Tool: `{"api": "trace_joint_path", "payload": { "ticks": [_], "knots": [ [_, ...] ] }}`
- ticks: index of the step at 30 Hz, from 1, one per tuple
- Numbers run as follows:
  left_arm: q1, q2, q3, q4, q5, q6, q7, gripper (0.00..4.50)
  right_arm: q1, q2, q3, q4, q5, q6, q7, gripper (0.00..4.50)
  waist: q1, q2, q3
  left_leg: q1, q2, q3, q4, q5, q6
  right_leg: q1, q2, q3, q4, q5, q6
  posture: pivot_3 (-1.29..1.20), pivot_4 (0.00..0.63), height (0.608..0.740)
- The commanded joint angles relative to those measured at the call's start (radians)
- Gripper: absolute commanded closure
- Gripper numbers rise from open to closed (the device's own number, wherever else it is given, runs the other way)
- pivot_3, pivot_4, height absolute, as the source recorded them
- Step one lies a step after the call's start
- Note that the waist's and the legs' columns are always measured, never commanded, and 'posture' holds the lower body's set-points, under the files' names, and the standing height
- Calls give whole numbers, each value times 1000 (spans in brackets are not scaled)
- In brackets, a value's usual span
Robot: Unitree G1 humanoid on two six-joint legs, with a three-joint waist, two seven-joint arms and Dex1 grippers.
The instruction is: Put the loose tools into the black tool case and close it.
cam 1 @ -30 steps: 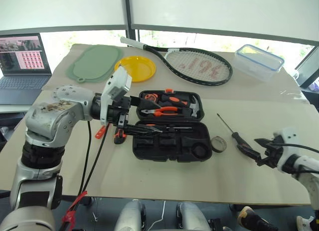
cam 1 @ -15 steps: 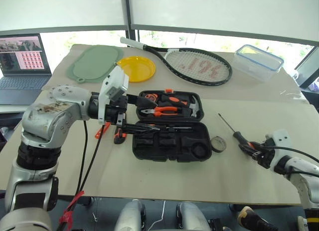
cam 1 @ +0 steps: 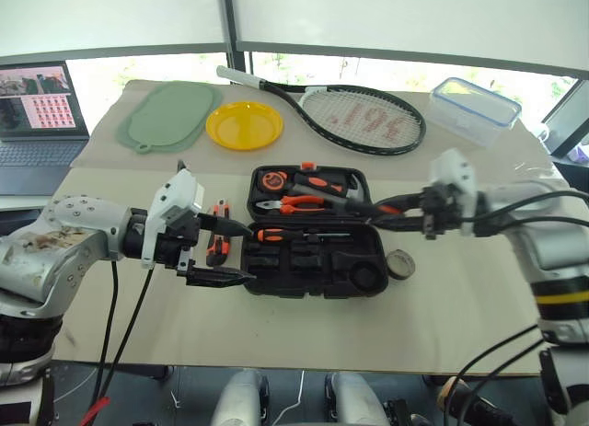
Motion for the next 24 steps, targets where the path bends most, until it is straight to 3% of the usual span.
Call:
{"api": "trace_joint_path", "payload": {
  "ticks": [1, 10, 24],
  "knots": [
    [0, 18, 38, -51, -31, -2, 20, 0, -41, 19, 66, 108, -109, -143, 42, 3419, 8, 0, 0, 0, 0, 0, 0, 0, 0, 0, -1, 0, 0, 0, 0, 0, 150, 738],
    [32, 47, 61, -82, -61, 1, 48, 0, -96, 86, 95, 325, -226, -271, 15, 3419, -1, 0, 0, -1, 0, 1, 0, 1, -1, -2, -1, 0, 0, 0, 1, 0, 150, 738],
    [-25, 42, 23, -50, -57, -13, 62, 0, -76, 123, 103, 296, -257, -288, 25, 3419, -2, 0, 0, -1, -1, 1, 0, 1, -1, -1, -1, -1, 0, 0, 1, 0, 150, 738]
  ]
}}
